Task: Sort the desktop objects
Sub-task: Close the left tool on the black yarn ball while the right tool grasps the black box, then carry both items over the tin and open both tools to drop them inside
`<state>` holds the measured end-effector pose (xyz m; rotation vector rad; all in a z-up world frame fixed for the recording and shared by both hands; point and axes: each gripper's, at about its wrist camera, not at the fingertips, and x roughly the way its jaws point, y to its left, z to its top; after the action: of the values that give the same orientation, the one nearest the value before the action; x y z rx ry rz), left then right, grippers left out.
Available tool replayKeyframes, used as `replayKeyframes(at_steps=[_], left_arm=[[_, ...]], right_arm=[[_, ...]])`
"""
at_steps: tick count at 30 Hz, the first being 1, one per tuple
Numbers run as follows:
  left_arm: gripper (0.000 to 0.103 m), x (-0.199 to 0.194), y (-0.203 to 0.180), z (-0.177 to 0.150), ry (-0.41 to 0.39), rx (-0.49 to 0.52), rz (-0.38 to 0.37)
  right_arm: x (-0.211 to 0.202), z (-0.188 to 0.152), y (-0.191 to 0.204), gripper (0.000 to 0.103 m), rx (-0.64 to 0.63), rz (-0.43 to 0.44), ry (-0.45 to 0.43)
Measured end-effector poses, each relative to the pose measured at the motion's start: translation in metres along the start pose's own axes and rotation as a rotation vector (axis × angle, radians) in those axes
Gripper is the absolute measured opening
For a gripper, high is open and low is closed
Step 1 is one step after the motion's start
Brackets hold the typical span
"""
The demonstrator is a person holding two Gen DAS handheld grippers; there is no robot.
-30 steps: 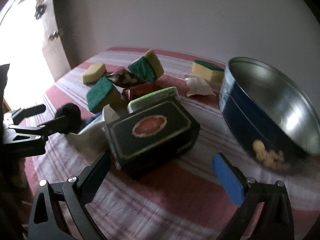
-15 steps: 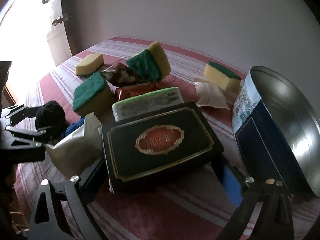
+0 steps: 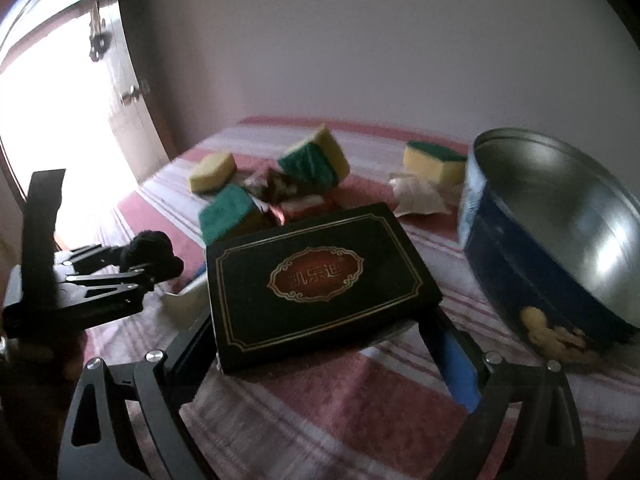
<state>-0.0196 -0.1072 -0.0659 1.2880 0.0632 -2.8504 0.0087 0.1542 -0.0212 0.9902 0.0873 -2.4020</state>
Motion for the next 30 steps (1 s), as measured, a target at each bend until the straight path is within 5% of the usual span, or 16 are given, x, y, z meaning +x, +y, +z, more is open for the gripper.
replayKeyframes(at_steps=[7, 13, 22, 30], left_arm=[[0.055, -0.035, -0.041, 0.028, -0.124, 0.083, -0.069], [0.055, -0.044, -0.115, 0.059, -0.206, 0.182, -0.18], [0.055, -0.002, -0.226, 0.104, -0.235, 0.236, -0.268], [0.057, 0.063, -0.271, 0.127, -0.107, 0.211, -0.255]], right_arm=[[-0.073, 0.011, -0.029, 0.097, 0.078, -0.157, -0.207], [-0.109, 0.021, -0.096, 0.097, 0.234, -0.311, -0.287], [-0.072, 0.03, -0.169, 0.098, 0.322, -0.526, -0.225], [-0.04, 0.023, -0.19, 0.099, 0.315, -0.542, -0.166]])
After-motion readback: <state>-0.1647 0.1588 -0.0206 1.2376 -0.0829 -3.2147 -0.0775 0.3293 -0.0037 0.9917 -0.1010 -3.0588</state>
